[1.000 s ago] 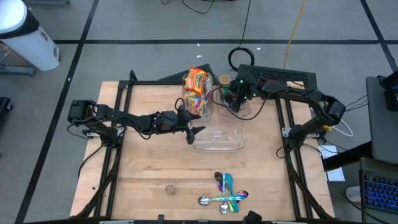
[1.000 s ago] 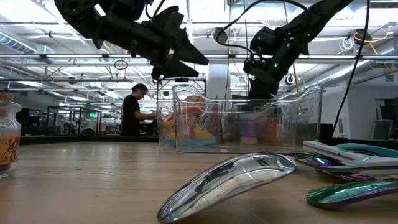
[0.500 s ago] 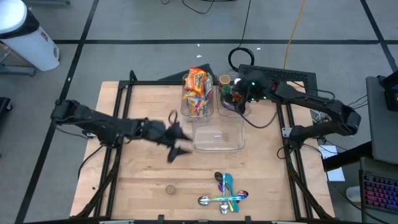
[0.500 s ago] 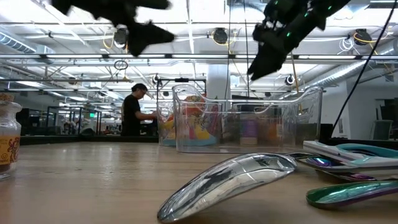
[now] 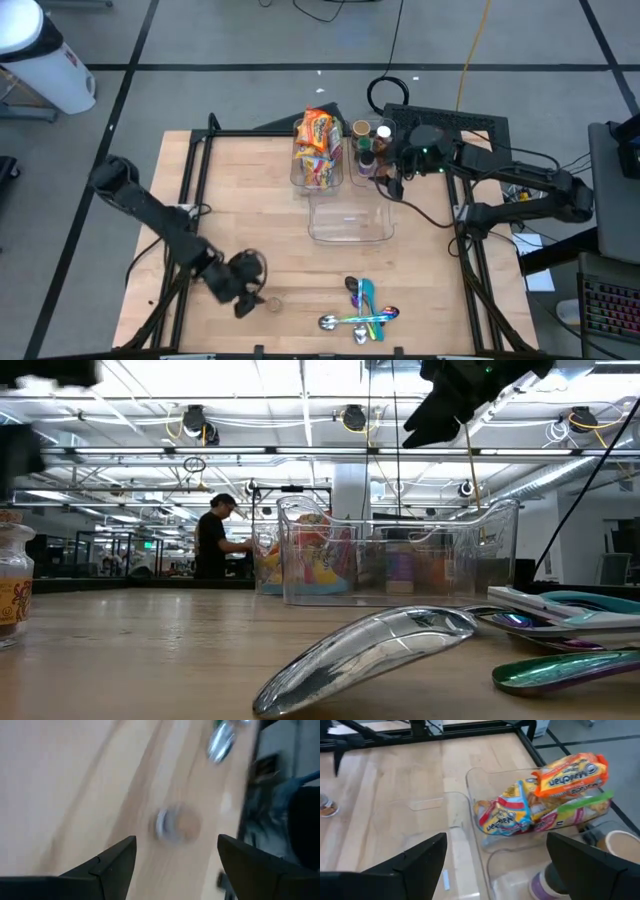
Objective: Pick & Place Food Item
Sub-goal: Put the brown seasoning bottle into the right transparent bin
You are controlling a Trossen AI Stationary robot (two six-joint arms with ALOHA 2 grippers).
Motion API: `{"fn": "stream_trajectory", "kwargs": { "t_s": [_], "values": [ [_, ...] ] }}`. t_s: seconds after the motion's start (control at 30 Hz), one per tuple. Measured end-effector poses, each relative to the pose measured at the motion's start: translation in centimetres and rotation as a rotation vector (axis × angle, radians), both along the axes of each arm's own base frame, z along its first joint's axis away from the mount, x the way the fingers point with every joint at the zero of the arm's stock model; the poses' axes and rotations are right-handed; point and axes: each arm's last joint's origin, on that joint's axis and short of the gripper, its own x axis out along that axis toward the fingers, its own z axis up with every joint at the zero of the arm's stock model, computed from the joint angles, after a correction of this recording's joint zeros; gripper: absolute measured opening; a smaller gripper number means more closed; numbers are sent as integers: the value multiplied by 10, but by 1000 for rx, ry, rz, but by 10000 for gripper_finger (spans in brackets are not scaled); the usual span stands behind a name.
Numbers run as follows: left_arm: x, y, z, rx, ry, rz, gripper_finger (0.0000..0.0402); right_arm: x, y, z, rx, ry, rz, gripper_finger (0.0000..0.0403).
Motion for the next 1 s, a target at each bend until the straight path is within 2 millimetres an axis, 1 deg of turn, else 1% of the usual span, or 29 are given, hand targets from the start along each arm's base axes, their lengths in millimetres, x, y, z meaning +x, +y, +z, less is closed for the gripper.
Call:
{"fn": "stream_trajectory", "kwargs": {
  "t_s": [0.1,0.2,0.27,0.43,0.53,0.63,0.73,0.83,0.93,1.0],
  "values": [
    [-18,-18,-13,-4,84,58,285,1,4,0,14,-1,10,333],
    [-31,-34,-24,33,79,87,285,3,6,-1,23,3,20,333],
    [-34,-42,-34,84,50,86,285,4,8,-1,26,2,27,333],
    [-28,-55,-60,211,-25,34,285,5,11,-1,30,0,38,333],
    [-23,-57,-78,253,-23,63,285,5,12,-1,38,-2,38,333],
    [-18,-59,-92,290,-38,90,285,5,12,-1,40,-2,36,334],
    [-14,-63,-101,324,-119,110,285,5,12,-1,40,-1,35,334],
    [-7,-69,-105,351,-237,119,285,5,12,-1,40,-2,36,334],
    [-3,-71,-107,363,-281,99,285,5,12,-1,40,-2,36,334],
    [2,-71,-111,361,-293,114,285,5,12,-1,40,-2,36,334]
  ]
}}
